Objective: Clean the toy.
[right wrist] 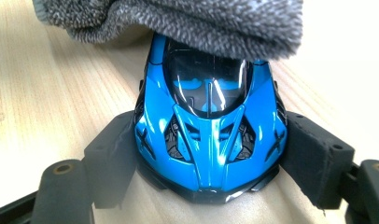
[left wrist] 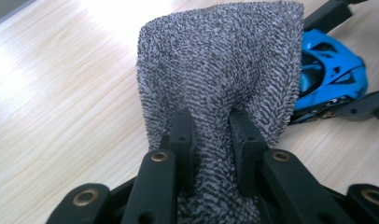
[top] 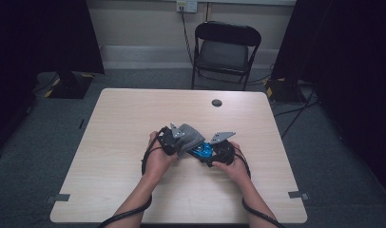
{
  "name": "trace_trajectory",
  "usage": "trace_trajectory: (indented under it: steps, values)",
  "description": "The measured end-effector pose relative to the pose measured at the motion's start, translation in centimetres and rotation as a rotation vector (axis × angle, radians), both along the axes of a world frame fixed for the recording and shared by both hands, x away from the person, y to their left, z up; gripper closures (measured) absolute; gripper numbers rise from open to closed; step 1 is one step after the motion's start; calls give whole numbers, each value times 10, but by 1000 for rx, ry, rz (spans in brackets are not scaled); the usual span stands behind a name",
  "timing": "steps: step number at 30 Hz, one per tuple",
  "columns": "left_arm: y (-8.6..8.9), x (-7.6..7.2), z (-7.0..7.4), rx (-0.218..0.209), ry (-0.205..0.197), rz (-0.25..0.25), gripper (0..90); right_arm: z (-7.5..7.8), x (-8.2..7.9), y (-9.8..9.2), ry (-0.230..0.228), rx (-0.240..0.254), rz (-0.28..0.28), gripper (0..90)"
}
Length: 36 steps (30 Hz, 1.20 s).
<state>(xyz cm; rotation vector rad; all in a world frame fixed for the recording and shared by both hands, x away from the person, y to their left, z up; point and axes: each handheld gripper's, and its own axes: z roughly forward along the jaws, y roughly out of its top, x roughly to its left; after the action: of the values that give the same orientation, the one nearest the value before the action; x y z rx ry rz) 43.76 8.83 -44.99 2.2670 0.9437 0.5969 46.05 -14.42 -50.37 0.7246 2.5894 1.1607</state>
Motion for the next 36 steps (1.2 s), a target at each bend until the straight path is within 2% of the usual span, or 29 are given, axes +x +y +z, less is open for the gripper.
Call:
trace_trajectory:
  steps: [16, 26, 36]
  values:
    - [21, 6, -1, 5, 11, 50, 741, 0, 0, 0, 0, 0, 0, 241]
    - [36, 8, -6, -30, 35, 80, 742, 0, 0, 0, 1, 0, 0, 241]
    - [44, 11, -10, -27, 35, 110, 743, 0, 0, 0, 1, 0, 0, 241]
